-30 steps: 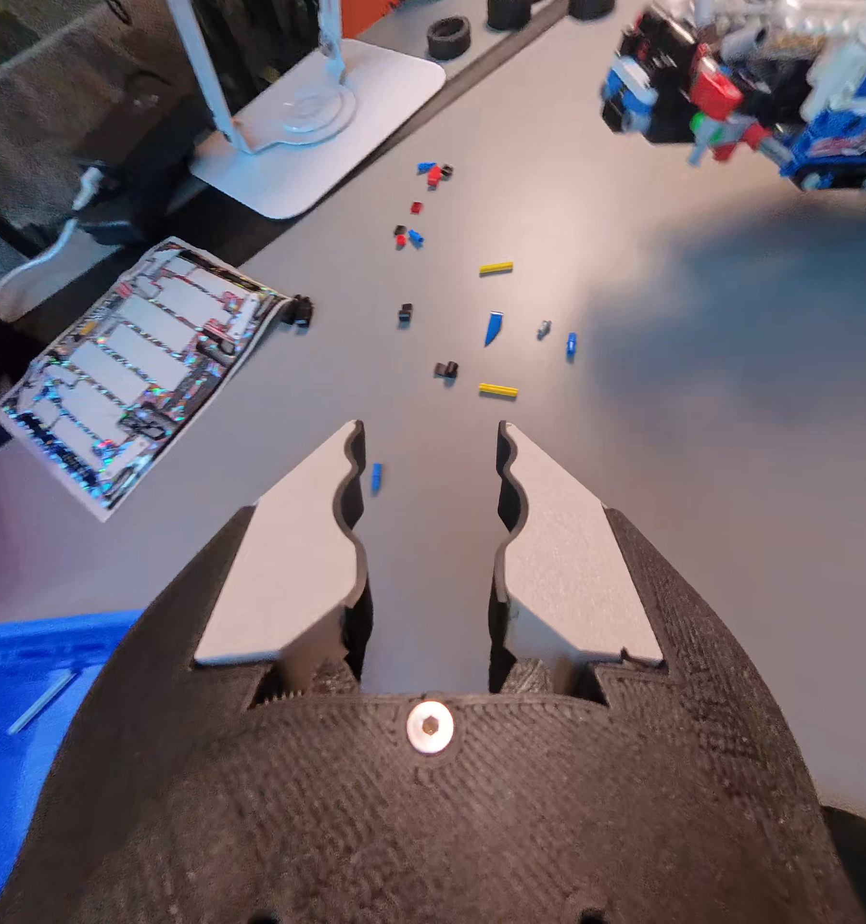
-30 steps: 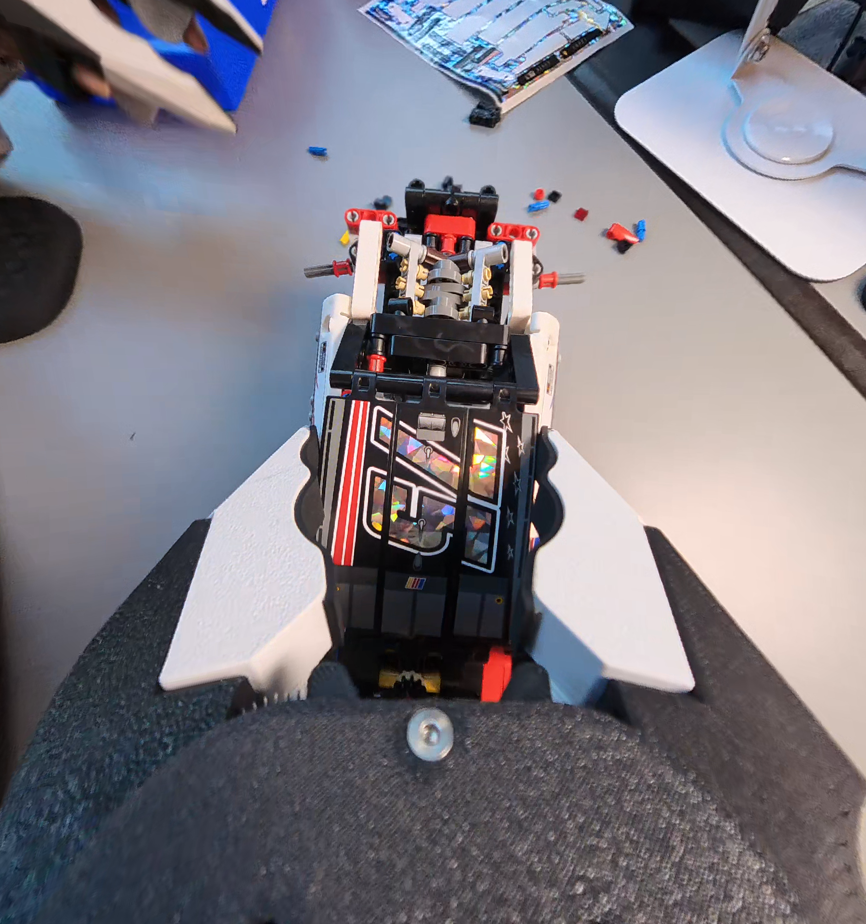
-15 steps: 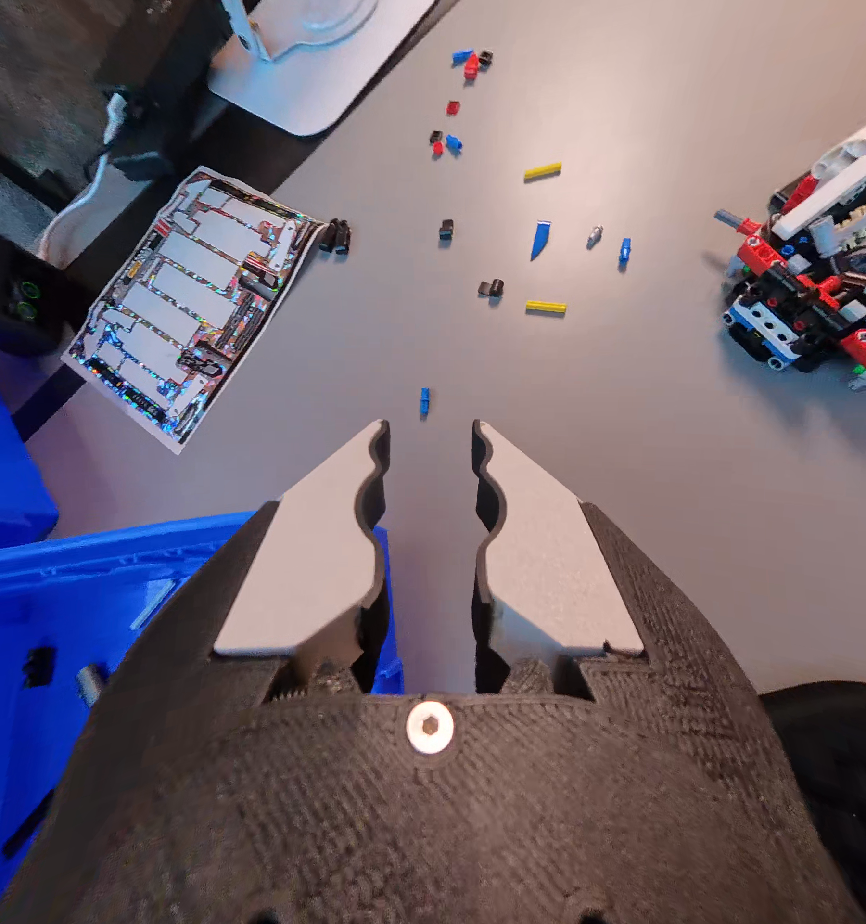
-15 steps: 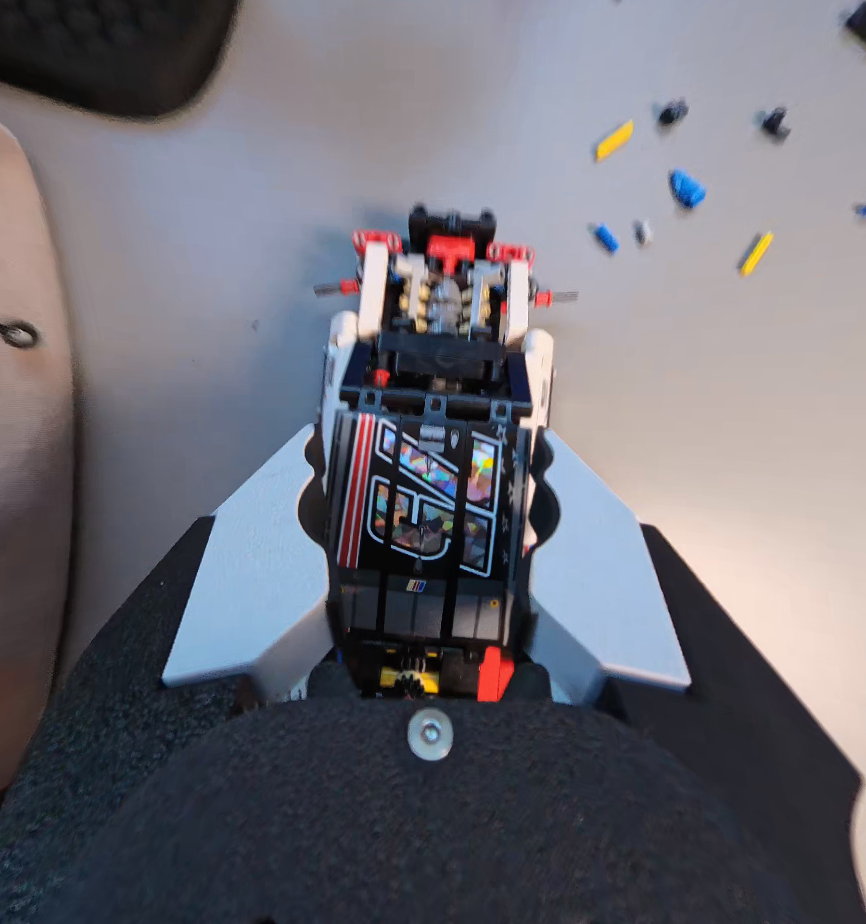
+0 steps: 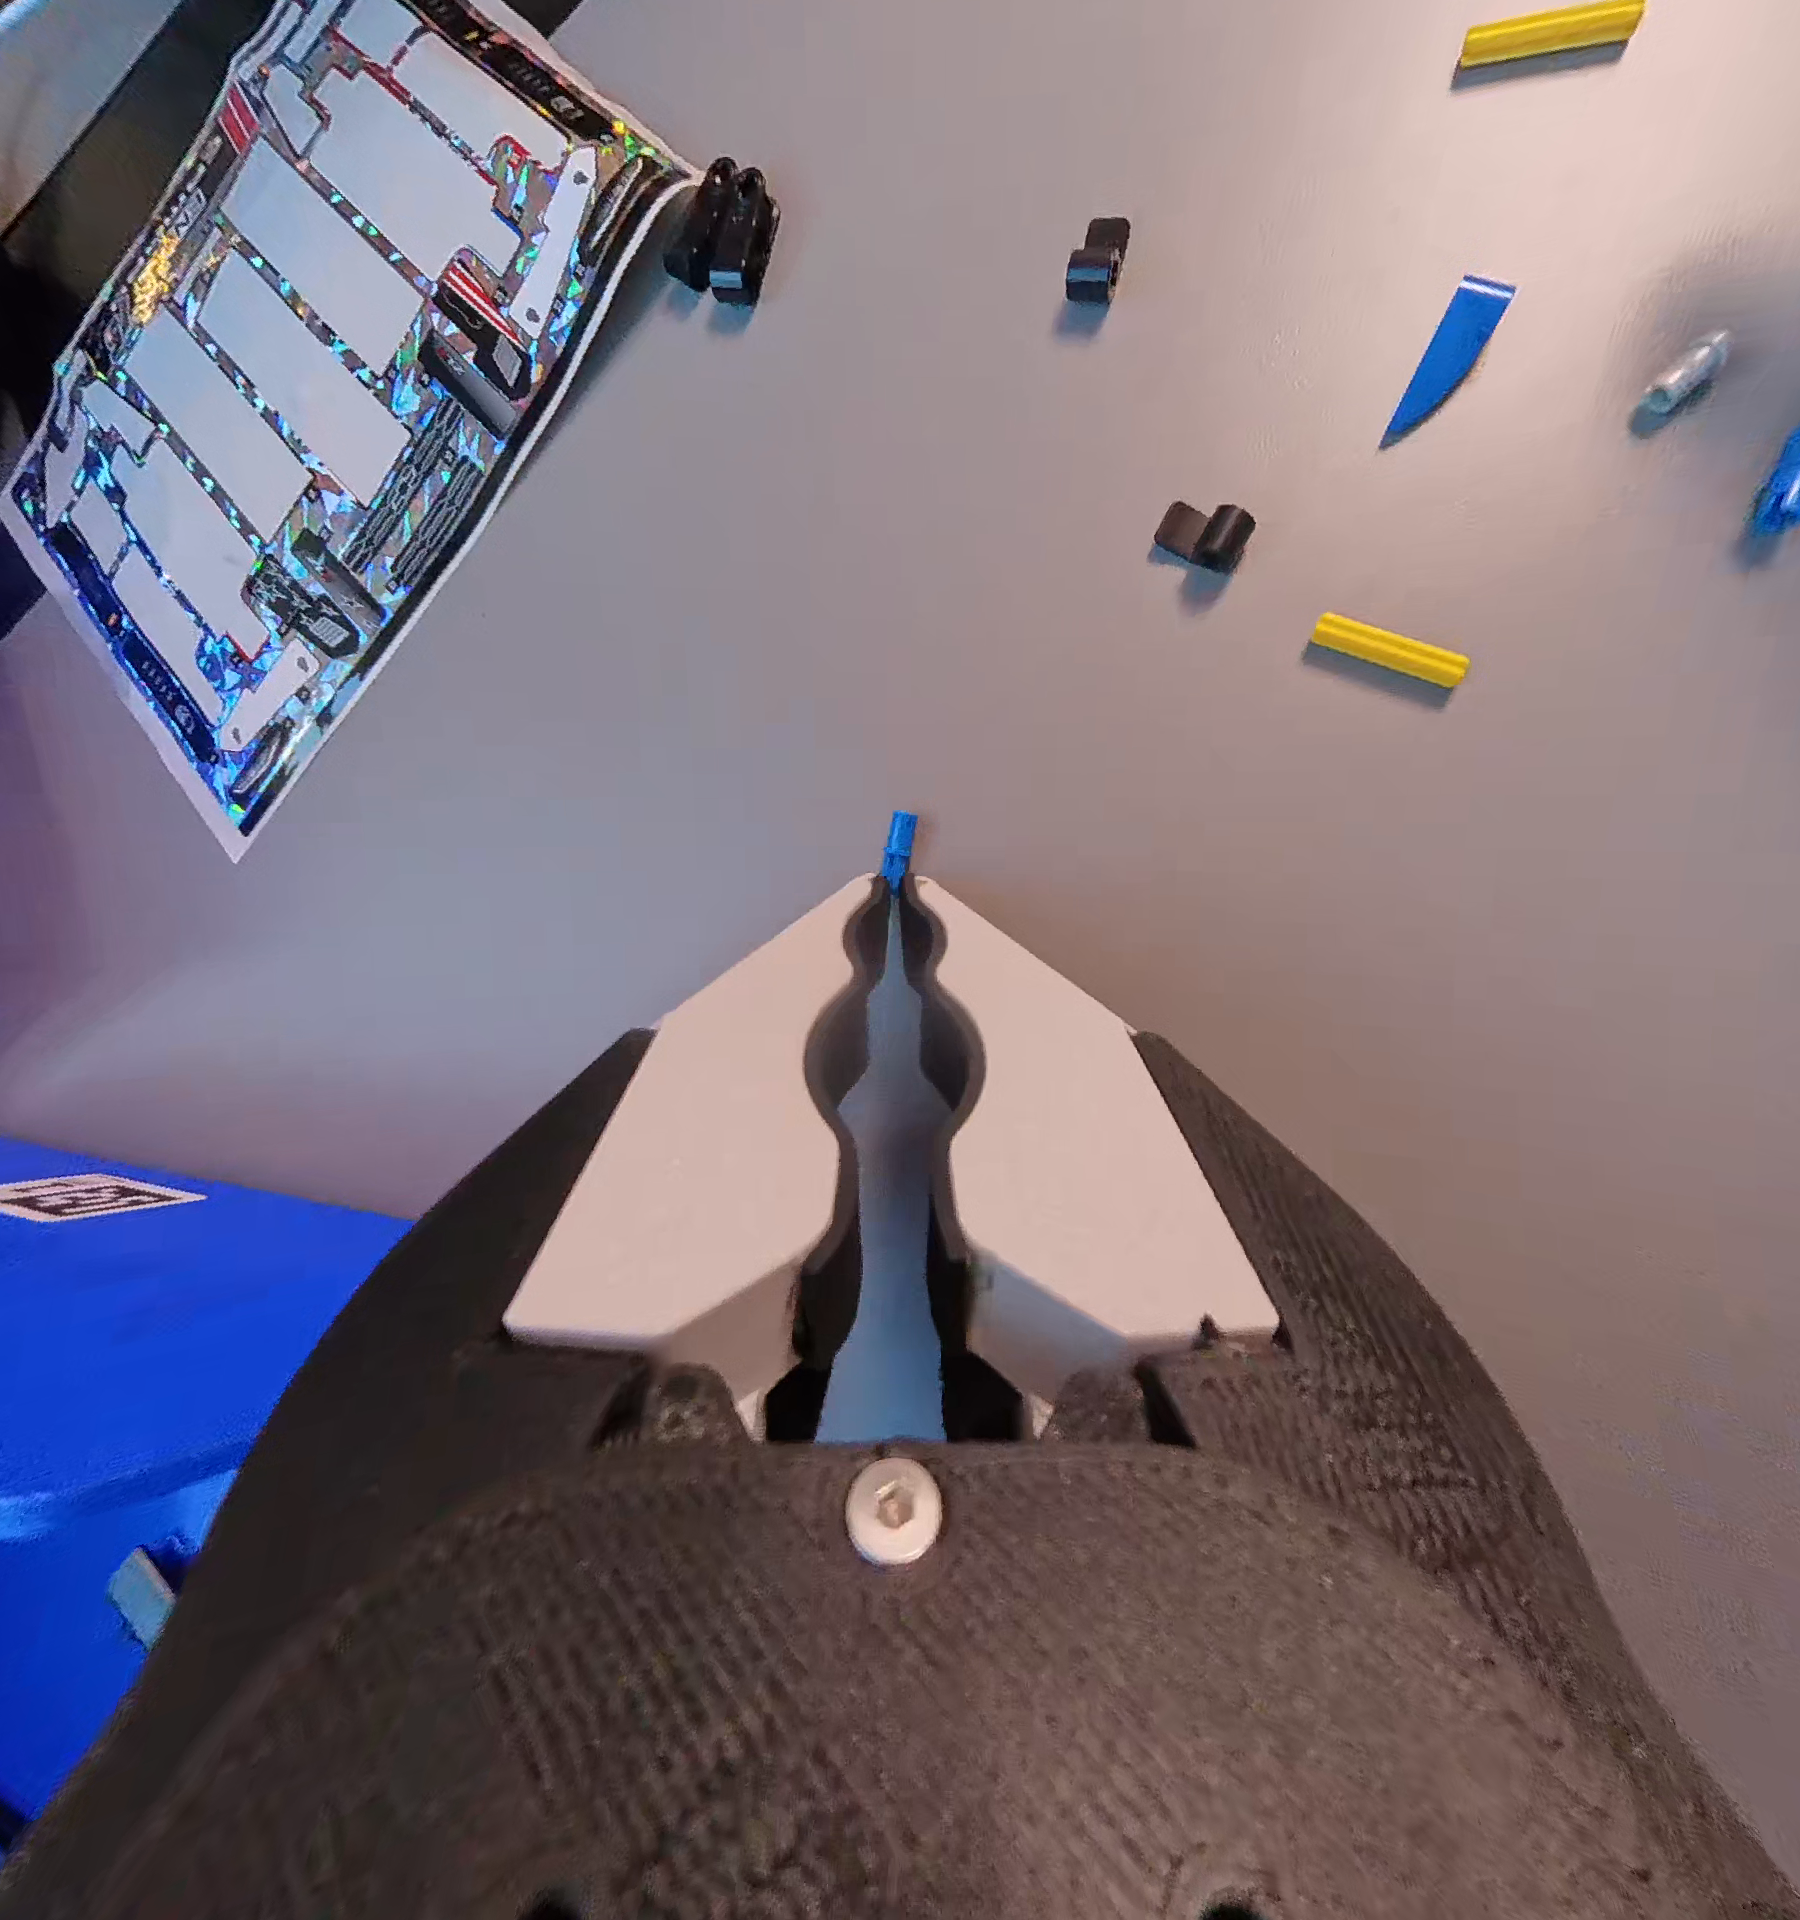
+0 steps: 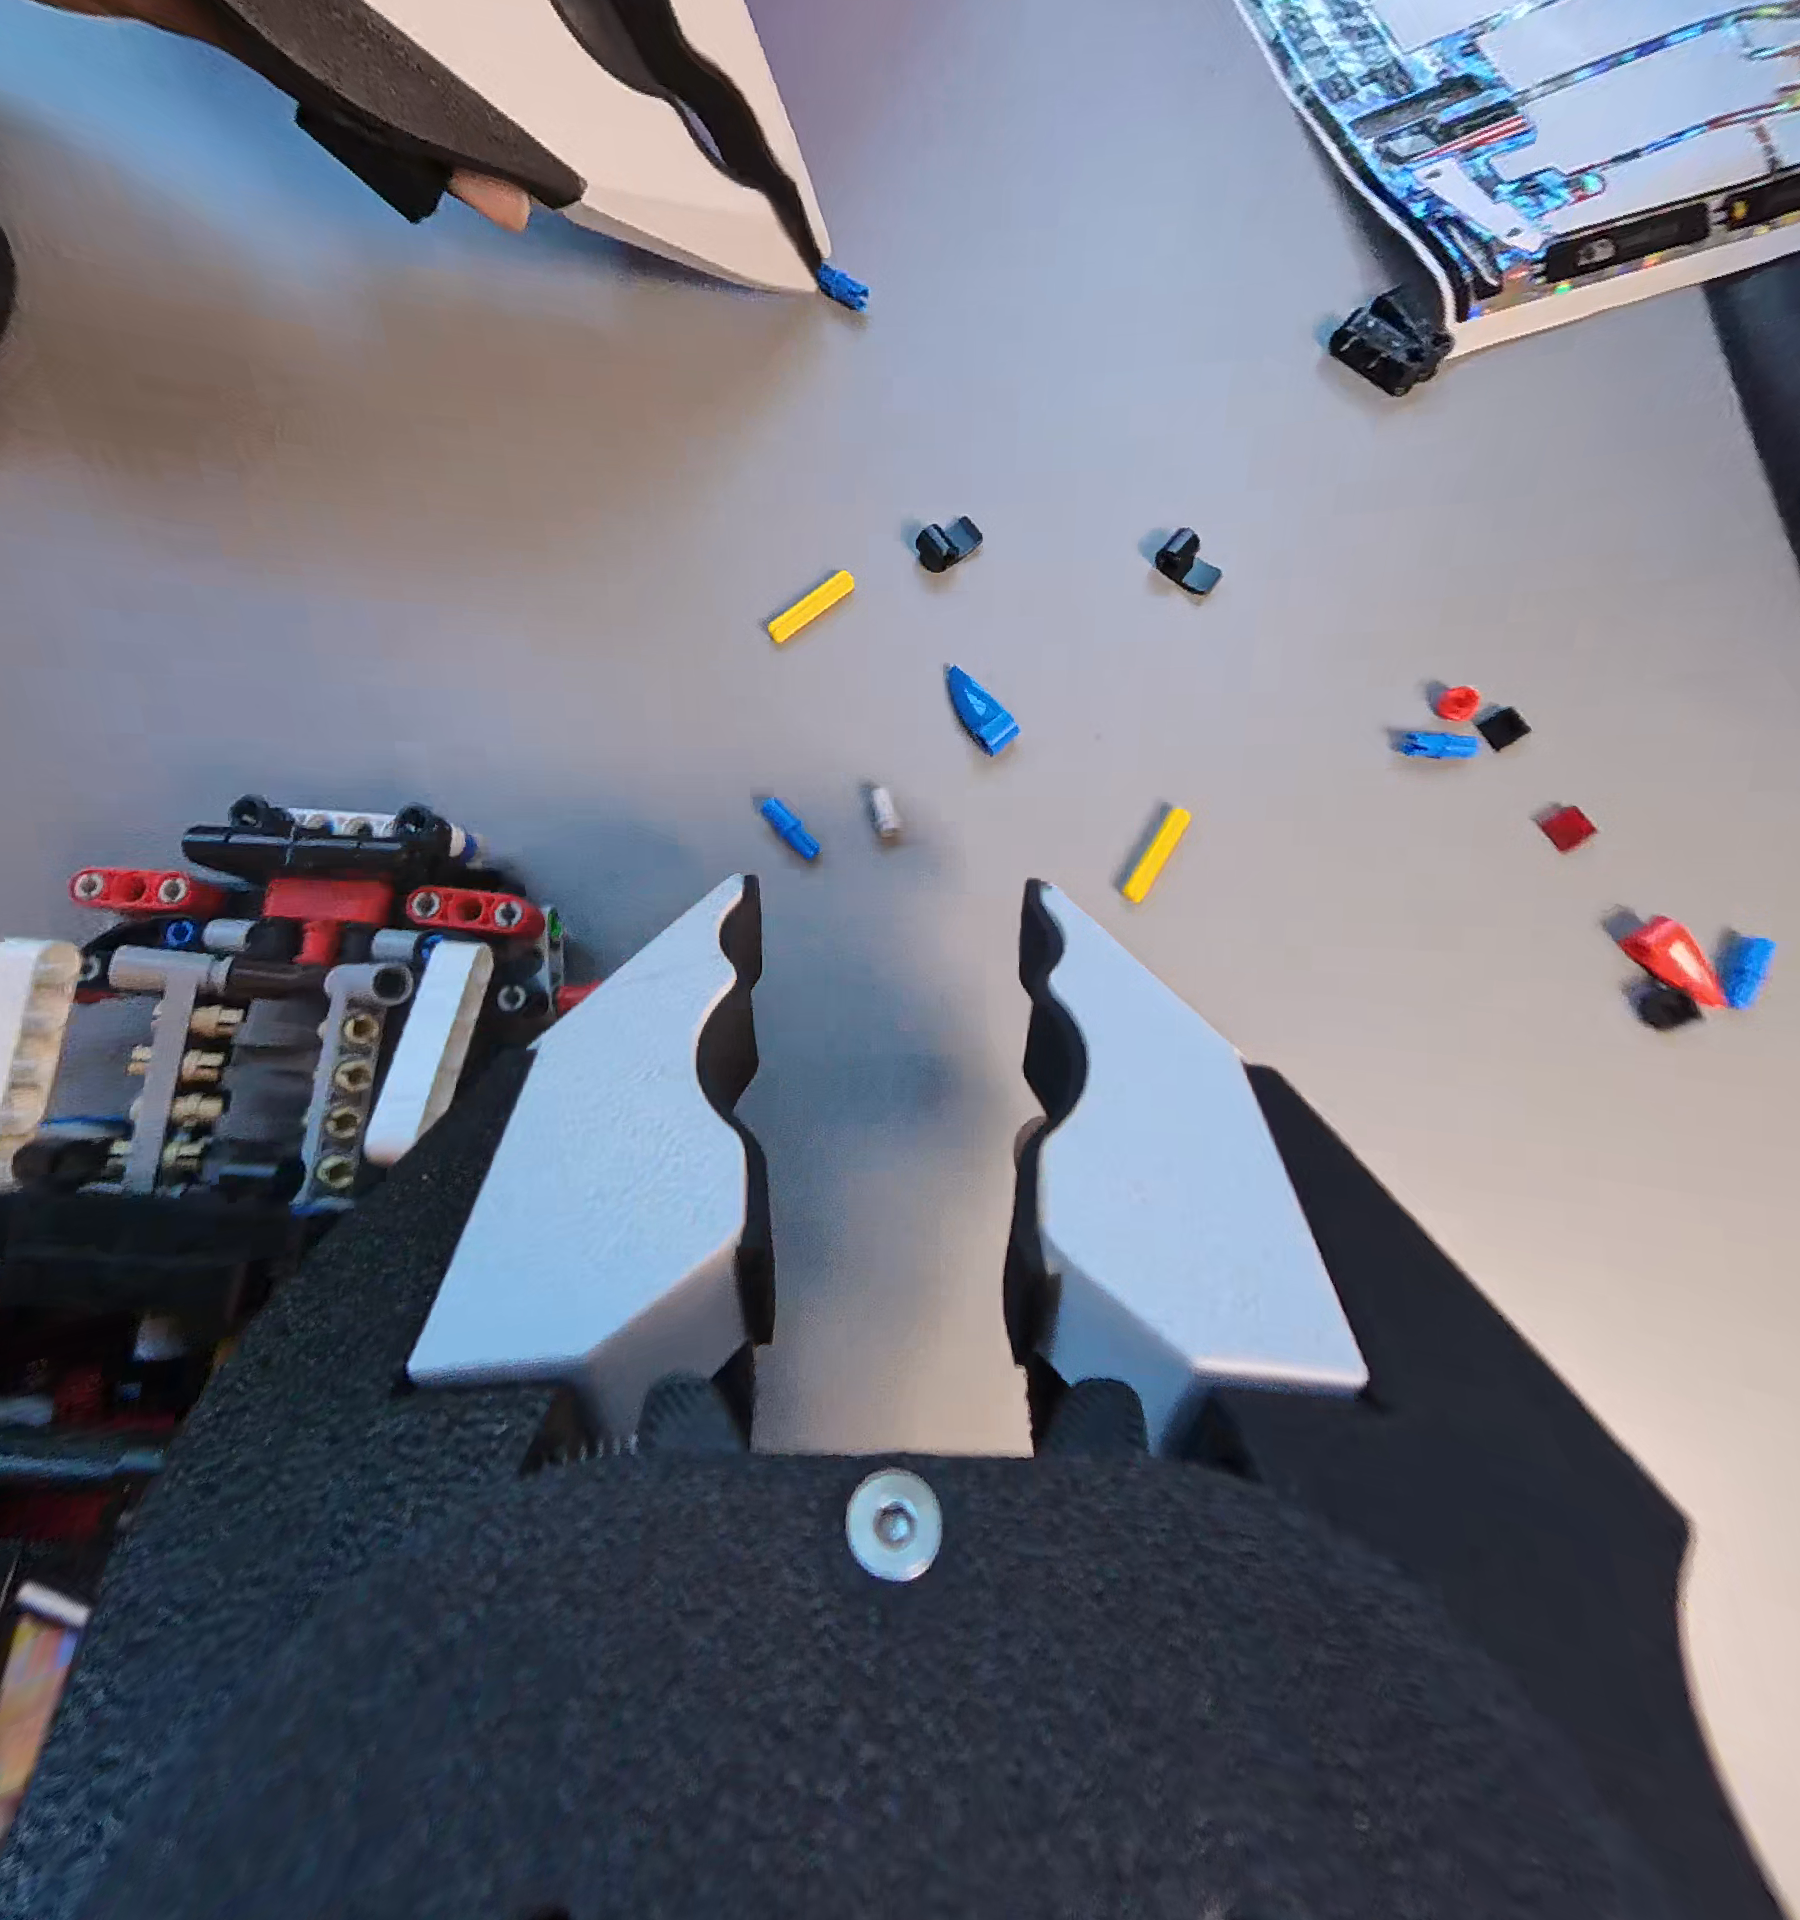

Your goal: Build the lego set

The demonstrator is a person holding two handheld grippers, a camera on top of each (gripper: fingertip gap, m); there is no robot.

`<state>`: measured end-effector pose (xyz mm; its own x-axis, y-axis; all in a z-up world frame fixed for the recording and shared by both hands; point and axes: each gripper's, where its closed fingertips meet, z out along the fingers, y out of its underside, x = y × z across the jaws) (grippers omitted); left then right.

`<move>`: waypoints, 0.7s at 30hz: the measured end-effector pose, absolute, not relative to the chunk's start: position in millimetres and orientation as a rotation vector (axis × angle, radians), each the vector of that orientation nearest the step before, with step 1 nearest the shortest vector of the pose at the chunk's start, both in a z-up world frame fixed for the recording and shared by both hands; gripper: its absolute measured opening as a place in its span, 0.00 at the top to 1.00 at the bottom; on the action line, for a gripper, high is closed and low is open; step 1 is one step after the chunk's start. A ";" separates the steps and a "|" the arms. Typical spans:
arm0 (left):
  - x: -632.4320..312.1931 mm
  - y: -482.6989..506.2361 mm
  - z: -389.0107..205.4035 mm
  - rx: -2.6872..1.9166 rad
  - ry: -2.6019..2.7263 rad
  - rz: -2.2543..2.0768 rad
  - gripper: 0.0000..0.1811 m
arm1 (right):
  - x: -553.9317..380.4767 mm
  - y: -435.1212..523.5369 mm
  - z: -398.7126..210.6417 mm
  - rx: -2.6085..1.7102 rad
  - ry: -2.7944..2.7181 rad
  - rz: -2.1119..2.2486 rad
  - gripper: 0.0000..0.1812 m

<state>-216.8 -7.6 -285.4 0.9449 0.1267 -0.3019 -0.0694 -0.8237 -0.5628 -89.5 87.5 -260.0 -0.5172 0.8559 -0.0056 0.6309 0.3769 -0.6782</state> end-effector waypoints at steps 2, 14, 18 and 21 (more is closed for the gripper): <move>-216.0 -3.2 -285.5 -2.495 -0.053 0.422 1.00 | -101.7 84.2 -262.8 -1.281 -2.297 0.913 0.75; -176.9 39.8 -262.5 -2.304 0.031 0.131 0.98 | -170.9 53.9 -266.9 -1.062 -2.383 0.822 0.83; -166.7 17.4 -231.7 -2.198 -0.038 0.086 0.93 | -197.8 54.8 -270.7 -1.010 -2.400 0.738 0.84; -156.1 0.6 -222.3 -2.111 -0.106 0.051 0.89 | -215.0 59.9 -280.1 -1.056 -2.431 0.639 0.85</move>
